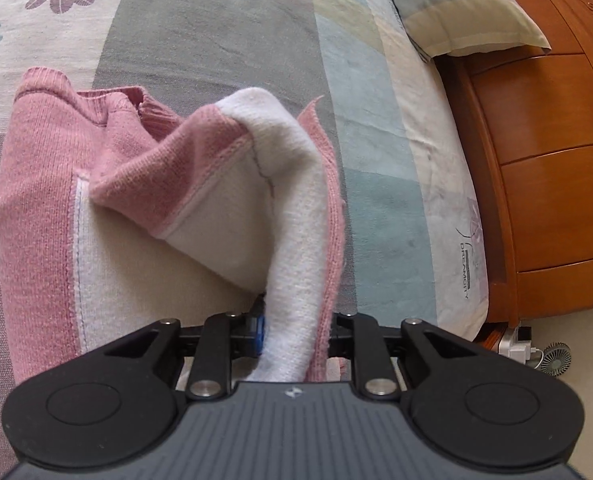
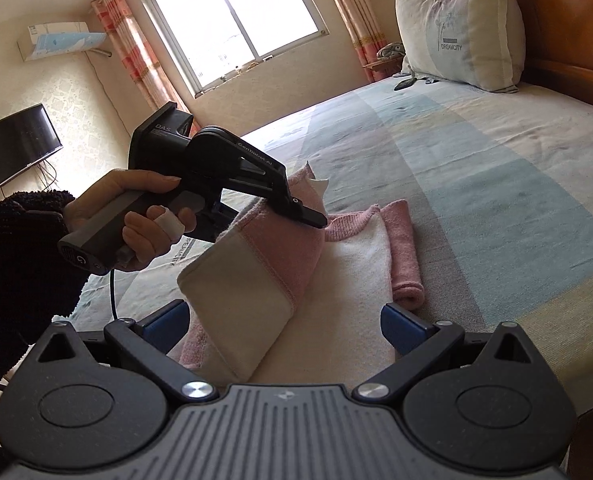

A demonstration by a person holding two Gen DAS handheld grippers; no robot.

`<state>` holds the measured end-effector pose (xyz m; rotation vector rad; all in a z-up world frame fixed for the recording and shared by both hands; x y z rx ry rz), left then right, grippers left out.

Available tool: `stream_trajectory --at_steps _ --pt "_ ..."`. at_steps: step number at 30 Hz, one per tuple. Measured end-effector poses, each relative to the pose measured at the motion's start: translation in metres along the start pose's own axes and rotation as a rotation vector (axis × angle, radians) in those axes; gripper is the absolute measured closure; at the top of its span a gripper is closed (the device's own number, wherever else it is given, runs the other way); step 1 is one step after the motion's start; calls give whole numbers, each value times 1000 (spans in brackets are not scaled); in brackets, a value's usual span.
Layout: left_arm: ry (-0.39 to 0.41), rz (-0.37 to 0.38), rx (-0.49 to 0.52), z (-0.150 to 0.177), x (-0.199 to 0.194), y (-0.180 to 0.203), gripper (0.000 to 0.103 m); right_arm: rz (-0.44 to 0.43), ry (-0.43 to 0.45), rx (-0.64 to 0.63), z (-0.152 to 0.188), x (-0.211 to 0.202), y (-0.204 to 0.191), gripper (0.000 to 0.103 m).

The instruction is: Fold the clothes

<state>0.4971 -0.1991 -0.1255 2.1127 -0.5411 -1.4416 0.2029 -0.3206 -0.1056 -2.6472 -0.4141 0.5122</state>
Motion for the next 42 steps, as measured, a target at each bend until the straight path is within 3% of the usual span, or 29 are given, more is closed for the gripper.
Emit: stream_trajectory --at_steps 5,9,12,17,22,28,35,42 --pt "-6 -9 -30 2 10 2 69 24 -4 -3 2 -6 2 0" --pt "-5 44 -37 4 10 20 61 41 -2 -7 3 -15 2 0" --pt "-3 104 6 8 1 38 60 51 -3 -12 3 -19 1 0" --pt "44 154 136 11 -29 56 48 56 6 -35 -1 -25 -4 0" --pt "100 106 269 20 -56 34 34 40 -2 -41 0 -22 -9 0" --pt "132 26 364 35 -77 -10 33 7 -70 23 15 -9 -9 0" --pt "135 97 299 44 -76 -37 30 6 -97 25 21 1 -12 0" --pt "99 105 351 49 -62 -31 21 21 -71 77 3 14 5 0"
Point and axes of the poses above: each gripper's, at about its wrist camera, not at the fingertips, and x roughly the way its jaws point, y to its right, z to its underside, the point moved 6 cm from there along x, roughly the way its jaws point, and after that the axes turned 12 degrees about y, right-handed, at the moved point
